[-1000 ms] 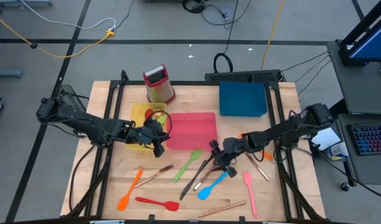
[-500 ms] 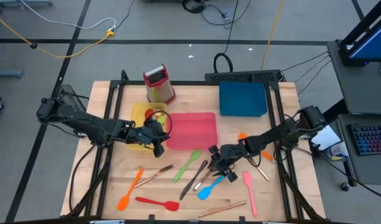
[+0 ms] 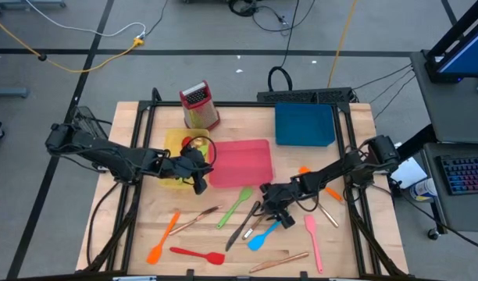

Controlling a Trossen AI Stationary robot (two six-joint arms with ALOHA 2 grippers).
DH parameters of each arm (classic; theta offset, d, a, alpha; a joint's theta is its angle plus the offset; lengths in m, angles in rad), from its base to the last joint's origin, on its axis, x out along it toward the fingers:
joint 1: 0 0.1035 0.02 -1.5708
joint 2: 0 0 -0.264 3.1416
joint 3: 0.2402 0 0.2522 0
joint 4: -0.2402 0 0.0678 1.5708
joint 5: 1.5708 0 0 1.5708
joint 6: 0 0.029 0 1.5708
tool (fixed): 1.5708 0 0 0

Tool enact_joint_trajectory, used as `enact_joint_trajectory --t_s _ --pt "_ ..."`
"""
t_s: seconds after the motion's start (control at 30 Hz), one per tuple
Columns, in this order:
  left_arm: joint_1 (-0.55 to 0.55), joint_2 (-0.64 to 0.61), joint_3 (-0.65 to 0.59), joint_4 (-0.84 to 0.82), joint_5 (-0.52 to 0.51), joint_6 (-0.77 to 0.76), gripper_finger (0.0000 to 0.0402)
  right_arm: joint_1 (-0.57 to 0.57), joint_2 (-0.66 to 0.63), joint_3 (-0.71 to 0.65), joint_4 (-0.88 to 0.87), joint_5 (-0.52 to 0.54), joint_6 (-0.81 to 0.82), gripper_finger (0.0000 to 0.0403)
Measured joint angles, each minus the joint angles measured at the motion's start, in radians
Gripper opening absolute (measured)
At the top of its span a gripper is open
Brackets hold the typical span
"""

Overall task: Pick & Place Kitchen Items
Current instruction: Put the brown serving spoon into the yellow bin

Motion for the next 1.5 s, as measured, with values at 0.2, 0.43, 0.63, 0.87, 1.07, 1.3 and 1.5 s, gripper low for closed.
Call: enact_joint_trajectory --t_s 0.2,0.43,0.63,0.87,1.07,1.3,1.5 --pt "0.000 0.000 0.000 0.000 0.001 -0.001 0.0067 -0.017 0.002 0.000 -0.004 0.003 -0.040 0.0158" --pt "0.000 0.000 0.000 0.000 0.002 -0.001 0.0067 -0.021 0.003 0.000 -0.008 0.000 -0.115 0.0086" --pt "0.000 0.000 0.000 -0.004 0.004 -0.001 0.0067 -0.021 0.003 -0.001 -0.001 -0.004 -0.112 0.0027" --pt "0.000 0.000 0.000 -0.004 0.004 -0.001 0.0067 -0.022 -0.037 -0.004 -0.011 -0.041 -0.089 0.0043" --pt "0.000 0.000 0.000 -0.004 0.004 -0.001 0.0067 -0.022 -0.096 -0.004 -0.011 -0.049 -0.068 0.0029" --pt "0.000 0.000 0.000 0.023 0.007 -0.001 0.0067 -0.021 -0.163 -0.004 -0.015 -0.011 -0.073 0.0036" --pt "0.000 0.000 0.000 0.172 0.008 0.096 0.0067 -0.022 -0.166 -0.003 -0.026 0.109 -0.135 0.0033"
